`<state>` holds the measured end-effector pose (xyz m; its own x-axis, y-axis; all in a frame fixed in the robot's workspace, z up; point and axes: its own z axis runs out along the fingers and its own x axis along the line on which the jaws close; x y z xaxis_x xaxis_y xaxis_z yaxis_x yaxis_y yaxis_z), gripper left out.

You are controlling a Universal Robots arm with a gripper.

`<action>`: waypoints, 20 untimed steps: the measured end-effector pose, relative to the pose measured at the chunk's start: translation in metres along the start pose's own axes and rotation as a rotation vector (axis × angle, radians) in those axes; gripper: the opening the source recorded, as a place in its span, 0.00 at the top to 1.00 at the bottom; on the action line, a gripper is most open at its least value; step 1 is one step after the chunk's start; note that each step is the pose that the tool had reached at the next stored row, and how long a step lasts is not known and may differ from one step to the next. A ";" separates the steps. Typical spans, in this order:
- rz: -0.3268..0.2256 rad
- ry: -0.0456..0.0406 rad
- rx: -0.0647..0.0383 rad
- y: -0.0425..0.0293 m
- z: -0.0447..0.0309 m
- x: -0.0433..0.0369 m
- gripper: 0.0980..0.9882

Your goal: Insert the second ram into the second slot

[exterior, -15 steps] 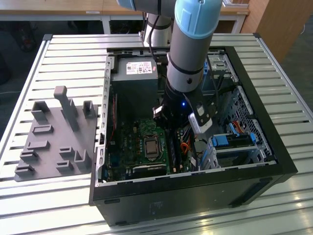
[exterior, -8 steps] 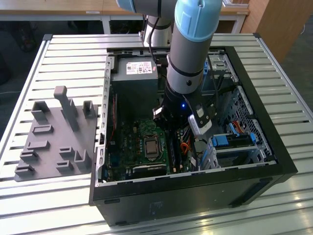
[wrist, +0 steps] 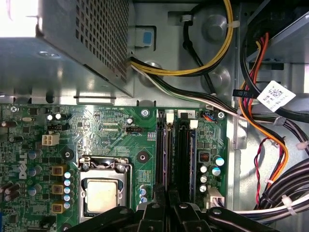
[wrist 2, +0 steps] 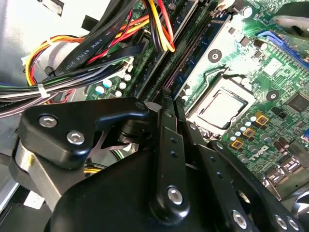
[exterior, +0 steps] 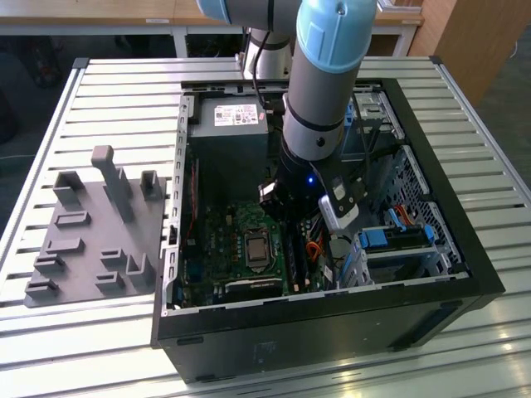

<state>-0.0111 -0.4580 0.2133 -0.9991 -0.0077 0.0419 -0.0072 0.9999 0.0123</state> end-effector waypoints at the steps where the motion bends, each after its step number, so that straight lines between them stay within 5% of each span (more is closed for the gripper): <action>1: 0.000 0.0000 0.000 0.0000 -0.0002 0.0000 0.96; 20: 0.001 0.0020 0.001 0.0001 -0.0085 0.0002 0.96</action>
<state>-0.0109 -0.4580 0.2218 -0.9990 -0.0065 0.0439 -0.0060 0.9999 0.0116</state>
